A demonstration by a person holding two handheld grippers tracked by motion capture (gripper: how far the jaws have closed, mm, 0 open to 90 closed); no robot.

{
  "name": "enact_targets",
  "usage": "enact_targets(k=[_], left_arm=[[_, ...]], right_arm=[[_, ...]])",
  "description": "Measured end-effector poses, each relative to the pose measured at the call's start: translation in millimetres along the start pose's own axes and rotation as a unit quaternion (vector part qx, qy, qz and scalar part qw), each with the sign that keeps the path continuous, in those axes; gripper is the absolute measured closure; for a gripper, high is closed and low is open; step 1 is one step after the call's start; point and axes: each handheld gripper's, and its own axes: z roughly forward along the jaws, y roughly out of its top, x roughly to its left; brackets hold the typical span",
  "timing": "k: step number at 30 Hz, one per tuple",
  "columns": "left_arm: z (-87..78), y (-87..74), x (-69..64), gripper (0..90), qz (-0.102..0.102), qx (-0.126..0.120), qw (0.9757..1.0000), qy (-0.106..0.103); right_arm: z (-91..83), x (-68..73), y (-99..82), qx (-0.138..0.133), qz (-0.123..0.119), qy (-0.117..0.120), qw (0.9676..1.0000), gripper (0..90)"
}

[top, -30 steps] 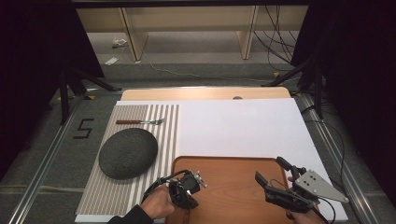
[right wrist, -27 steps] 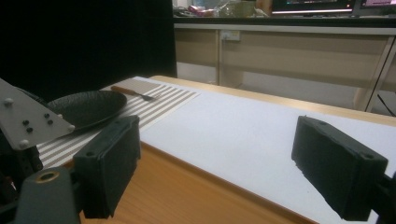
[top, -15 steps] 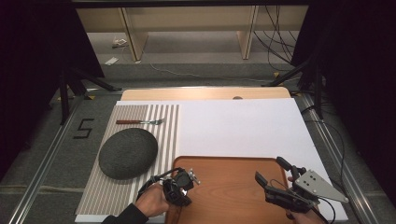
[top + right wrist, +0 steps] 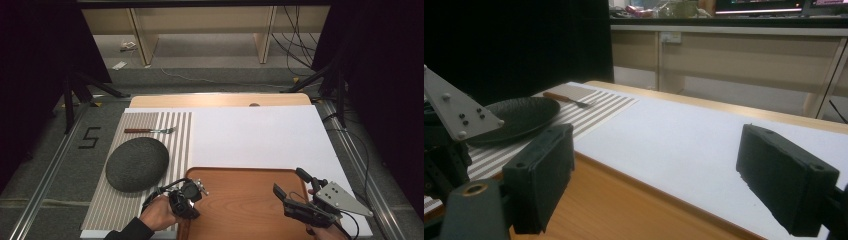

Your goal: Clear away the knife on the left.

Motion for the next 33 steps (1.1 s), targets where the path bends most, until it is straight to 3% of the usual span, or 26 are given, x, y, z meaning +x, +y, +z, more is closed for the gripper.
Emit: enact_targets(k=[21, 28, 33], left_arm=[[-4.7, -8.2, 6.9, 89.2, -0.004, -0.002, 1.0000, 0.006], [-11.5, -8.3, 10.6, 66.7, -0.017, -0.033, 0.9993, -0.010], [-12.3, -6.5, 7.7, 50.6, -0.012, -0.045, 0.9989, 0.000]], right_arm=[[-0.1, 0.1, 0.0, 0.000, 0.001, 0.001, 1.0000, 16.5], [0.0, 0.3, 0.2, -0.001, 0.000, 0.001, 1.0000, 16.5], [0.0, 0.4, 0.1, -0.001, 0.000, 0.002, 1.0000, 16.5]])
